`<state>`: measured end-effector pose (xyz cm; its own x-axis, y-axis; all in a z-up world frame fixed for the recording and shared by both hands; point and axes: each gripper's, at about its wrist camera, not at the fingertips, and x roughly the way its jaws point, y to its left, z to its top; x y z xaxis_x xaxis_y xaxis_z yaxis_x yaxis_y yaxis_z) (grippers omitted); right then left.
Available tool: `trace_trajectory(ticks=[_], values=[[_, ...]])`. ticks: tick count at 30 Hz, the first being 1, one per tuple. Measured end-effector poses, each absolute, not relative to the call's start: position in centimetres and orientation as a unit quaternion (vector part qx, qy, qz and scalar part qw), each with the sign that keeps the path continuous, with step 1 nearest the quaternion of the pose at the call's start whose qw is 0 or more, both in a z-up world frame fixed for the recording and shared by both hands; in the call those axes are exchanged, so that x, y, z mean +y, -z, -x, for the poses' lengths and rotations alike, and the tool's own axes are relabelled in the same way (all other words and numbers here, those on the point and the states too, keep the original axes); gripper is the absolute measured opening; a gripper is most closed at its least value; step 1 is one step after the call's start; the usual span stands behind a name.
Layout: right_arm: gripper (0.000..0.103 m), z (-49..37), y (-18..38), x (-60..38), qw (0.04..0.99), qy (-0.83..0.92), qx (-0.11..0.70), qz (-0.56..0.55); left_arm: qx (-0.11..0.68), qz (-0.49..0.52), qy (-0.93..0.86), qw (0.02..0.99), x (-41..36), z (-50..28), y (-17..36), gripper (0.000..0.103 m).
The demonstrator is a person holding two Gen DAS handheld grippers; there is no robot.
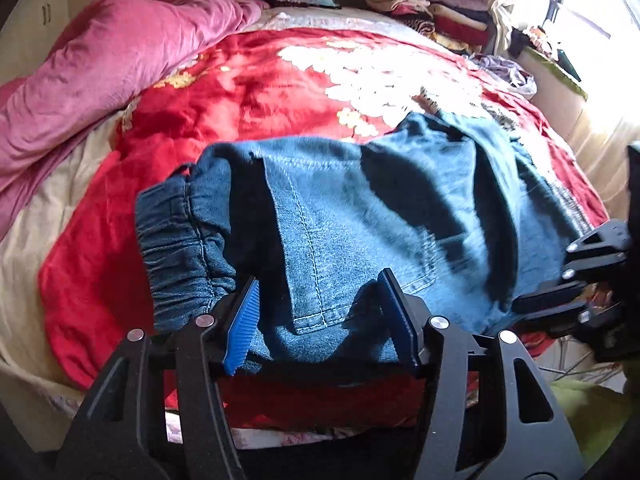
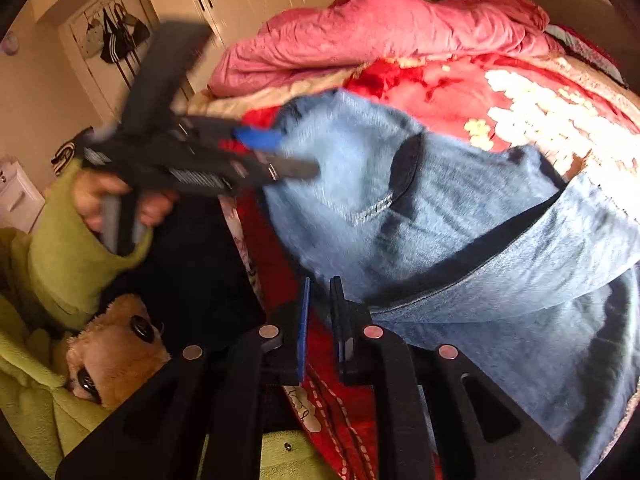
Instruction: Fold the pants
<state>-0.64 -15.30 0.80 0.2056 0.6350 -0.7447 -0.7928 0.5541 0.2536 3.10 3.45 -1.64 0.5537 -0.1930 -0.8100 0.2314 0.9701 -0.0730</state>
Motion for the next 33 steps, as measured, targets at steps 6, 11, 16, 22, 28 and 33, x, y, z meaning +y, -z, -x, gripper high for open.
trace_trajectory(ticks=[6,11,16,22,28,33], values=[[0.020,-1.4,-1.3,-15.4,0.809,-0.414,0.407,0.092,0.446,-0.079,0.096,0.886,1.9,-2.2,3.3,0.050],[0.043,-4.2,-0.2,-13.7,0.809,-0.380,0.438,0.097,0.444,-0.057,0.104,0.888,2.9,-2.3,3.3,0.050],[0.046,-5.3,2.6,-13.3,0.796,-0.365,0.472,0.101,0.424,-0.044,0.101,0.899,3.0,-1.8,3.0,0.050],[0.046,-5.3,-0.4,-16.2,0.816,-0.371,0.439,0.060,0.398,0.000,0.108,0.911,4.0,-0.8,0.6,0.053],[0.057,-7.7,-3.9,-19.8,0.863,-0.314,0.393,0.048,0.347,0.008,0.108,0.932,3.4,0.3,-3.4,0.069],[0.061,-14.0,-4.6,-21.7,0.885,-0.241,0.393,0.065,0.353,0.009,0.154,0.923,0.1,-1.2,-4.6,0.070]])
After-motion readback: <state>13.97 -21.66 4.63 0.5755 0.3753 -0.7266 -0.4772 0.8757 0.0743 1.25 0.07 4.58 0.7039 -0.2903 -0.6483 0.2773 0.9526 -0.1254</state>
